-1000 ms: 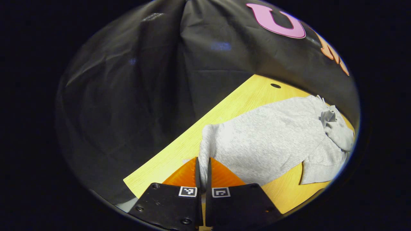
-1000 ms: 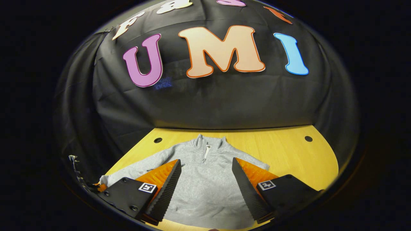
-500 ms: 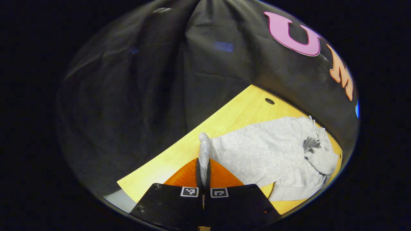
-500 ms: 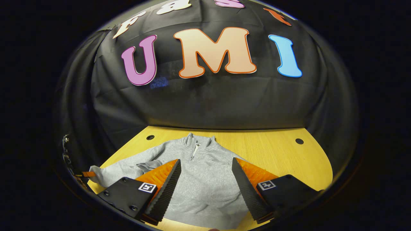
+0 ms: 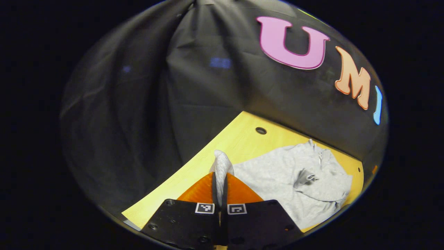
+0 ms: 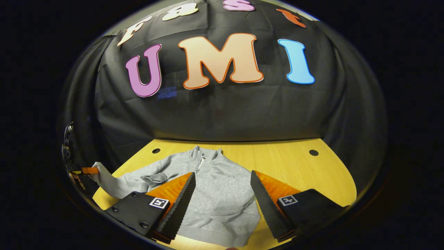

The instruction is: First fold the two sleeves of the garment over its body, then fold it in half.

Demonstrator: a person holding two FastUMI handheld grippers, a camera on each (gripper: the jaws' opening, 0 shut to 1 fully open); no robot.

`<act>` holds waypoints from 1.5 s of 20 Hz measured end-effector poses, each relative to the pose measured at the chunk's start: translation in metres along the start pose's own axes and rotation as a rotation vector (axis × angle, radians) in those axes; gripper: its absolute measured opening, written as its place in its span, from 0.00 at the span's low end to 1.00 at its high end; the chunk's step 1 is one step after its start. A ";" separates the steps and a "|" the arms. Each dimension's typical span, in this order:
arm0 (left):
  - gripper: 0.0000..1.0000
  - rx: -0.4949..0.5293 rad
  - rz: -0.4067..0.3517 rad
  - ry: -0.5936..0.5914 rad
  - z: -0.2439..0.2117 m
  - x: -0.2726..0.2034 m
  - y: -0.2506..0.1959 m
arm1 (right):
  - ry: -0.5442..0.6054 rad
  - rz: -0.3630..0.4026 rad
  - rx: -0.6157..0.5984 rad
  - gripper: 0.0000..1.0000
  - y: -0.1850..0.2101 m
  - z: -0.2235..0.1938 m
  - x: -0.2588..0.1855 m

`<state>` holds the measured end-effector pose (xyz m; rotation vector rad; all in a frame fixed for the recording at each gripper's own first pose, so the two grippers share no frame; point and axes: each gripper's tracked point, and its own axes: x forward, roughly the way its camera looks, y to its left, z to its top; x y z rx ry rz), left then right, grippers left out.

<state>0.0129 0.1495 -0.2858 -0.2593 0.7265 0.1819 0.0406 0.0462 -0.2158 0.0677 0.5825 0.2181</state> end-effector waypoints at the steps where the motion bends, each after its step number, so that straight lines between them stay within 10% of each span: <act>1: 0.00 0.017 -0.022 -0.002 0.005 0.002 -0.014 | 0.002 -0.008 0.007 0.98 -0.006 -0.002 -0.003; 30: 0.00 0.244 -0.469 -0.043 0.005 -0.006 -0.352 | 0.016 -0.211 0.089 0.98 -0.159 -0.050 -0.105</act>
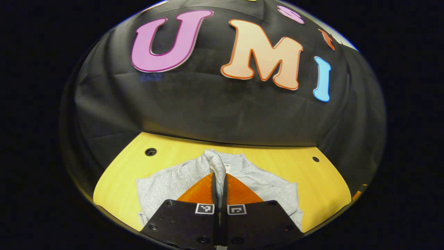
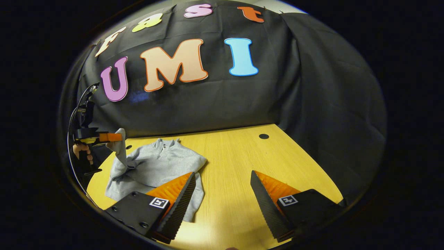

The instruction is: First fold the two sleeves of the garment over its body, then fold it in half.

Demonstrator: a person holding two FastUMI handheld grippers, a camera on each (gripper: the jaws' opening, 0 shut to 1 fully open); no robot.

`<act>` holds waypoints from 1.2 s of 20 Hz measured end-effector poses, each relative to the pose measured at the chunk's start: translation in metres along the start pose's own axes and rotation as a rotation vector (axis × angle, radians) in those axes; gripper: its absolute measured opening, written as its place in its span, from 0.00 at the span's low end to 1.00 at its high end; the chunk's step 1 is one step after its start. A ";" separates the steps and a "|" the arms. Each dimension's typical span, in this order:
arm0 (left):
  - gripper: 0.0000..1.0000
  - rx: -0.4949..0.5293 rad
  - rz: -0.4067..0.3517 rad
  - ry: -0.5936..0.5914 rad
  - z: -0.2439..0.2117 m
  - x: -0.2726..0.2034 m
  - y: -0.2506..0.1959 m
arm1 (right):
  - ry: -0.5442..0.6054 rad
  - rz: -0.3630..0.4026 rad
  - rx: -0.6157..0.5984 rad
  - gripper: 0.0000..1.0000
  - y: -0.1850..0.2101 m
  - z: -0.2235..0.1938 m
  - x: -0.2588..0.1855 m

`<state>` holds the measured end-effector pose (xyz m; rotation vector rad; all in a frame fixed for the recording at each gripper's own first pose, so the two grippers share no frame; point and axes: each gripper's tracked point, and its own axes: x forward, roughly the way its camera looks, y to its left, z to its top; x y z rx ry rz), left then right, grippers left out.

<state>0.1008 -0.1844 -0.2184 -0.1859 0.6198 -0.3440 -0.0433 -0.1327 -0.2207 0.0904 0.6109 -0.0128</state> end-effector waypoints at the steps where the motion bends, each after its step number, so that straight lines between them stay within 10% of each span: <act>1: 0.00 0.009 -0.017 0.006 -0.003 0.004 -0.012 | 0.000 -0.006 0.004 0.98 -0.006 -0.002 -0.002; 19: 0.01 0.146 -0.132 0.197 -0.084 0.048 -0.128 | 0.043 -0.042 0.074 0.98 -0.055 -0.037 -0.022; 24: 0.44 0.159 -0.165 0.172 -0.082 0.037 -0.131 | 0.050 -0.005 0.057 0.98 -0.036 -0.034 -0.017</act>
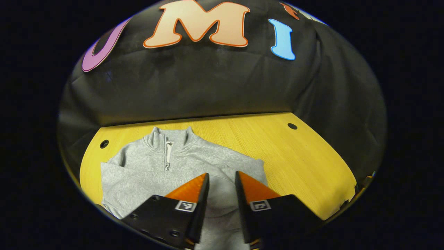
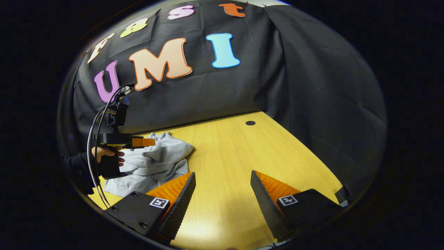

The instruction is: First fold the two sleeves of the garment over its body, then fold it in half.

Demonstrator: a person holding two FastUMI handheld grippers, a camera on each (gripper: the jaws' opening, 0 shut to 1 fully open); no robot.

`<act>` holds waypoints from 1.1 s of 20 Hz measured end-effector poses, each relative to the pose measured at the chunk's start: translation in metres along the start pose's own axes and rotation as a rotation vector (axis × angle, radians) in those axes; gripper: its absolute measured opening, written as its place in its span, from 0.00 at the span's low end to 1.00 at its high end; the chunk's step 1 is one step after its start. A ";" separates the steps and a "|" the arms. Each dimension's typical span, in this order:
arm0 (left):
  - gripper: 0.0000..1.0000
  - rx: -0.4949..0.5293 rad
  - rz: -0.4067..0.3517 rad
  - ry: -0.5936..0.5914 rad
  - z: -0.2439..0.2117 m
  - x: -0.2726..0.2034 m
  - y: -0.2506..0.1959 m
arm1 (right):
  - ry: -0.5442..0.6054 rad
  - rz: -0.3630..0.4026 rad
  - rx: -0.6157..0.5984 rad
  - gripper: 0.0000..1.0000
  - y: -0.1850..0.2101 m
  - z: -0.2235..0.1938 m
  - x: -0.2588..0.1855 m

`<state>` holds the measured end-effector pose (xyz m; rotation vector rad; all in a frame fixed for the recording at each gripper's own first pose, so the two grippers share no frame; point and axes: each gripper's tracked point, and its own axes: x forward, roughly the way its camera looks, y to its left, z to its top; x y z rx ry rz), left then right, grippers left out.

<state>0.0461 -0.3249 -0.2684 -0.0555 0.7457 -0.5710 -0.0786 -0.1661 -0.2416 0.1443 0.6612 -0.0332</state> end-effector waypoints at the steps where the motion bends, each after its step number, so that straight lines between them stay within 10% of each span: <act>1: 0.58 0.003 -0.006 -0.016 0.003 -0.005 0.001 | 0.000 0.010 -0.006 0.98 0.006 0.001 0.003; 4: 0.96 0.009 0.010 -0.071 0.010 -0.029 0.019 | -0.001 0.043 -0.027 0.98 0.026 0.006 0.011; 22: 0.95 -0.117 0.310 -0.105 -0.057 -0.168 0.202 | 0.056 0.149 -0.106 0.95 0.122 -0.008 0.054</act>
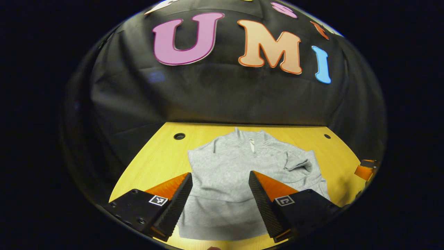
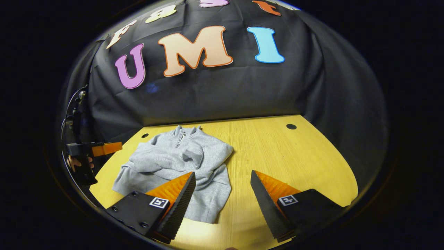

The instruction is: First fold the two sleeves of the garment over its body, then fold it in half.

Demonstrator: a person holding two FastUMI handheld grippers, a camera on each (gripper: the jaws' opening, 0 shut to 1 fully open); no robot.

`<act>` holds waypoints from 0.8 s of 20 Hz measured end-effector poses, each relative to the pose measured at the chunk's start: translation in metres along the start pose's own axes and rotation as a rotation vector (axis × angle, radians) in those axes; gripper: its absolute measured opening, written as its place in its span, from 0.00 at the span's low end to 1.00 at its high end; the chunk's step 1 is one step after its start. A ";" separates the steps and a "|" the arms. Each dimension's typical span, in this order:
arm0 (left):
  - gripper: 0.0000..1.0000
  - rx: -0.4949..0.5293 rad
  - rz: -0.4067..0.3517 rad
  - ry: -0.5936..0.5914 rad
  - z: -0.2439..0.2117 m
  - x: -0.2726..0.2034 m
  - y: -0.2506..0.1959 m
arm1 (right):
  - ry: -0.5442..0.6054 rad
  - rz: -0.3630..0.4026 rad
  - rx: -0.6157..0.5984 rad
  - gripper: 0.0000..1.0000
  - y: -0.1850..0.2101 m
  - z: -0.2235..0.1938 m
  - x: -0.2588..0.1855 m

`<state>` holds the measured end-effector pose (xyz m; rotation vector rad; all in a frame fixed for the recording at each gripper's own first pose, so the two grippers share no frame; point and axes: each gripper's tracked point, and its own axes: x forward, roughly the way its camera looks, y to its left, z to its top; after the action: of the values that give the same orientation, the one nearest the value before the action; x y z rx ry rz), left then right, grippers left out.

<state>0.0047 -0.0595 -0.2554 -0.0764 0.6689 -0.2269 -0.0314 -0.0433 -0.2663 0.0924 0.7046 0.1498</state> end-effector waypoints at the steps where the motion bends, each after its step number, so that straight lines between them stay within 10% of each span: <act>1: 0.95 -0.008 0.015 0.014 -0.010 -0.005 0.010 | 0.008 -0.002 0.001 0.95 0.002 -0.005 0.003; 16: 0.96 -0.090 0.042 0.276 -0.163 -0.025 0.051 | 0.238 0.008 -0.050 0.96 0.034 -0.103 0.024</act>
<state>-0.1064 -0.0034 -0.3756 -0.1188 0.9552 -0.1678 -0.0842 -0.0021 -0.3553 0.0298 0.9375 0.1873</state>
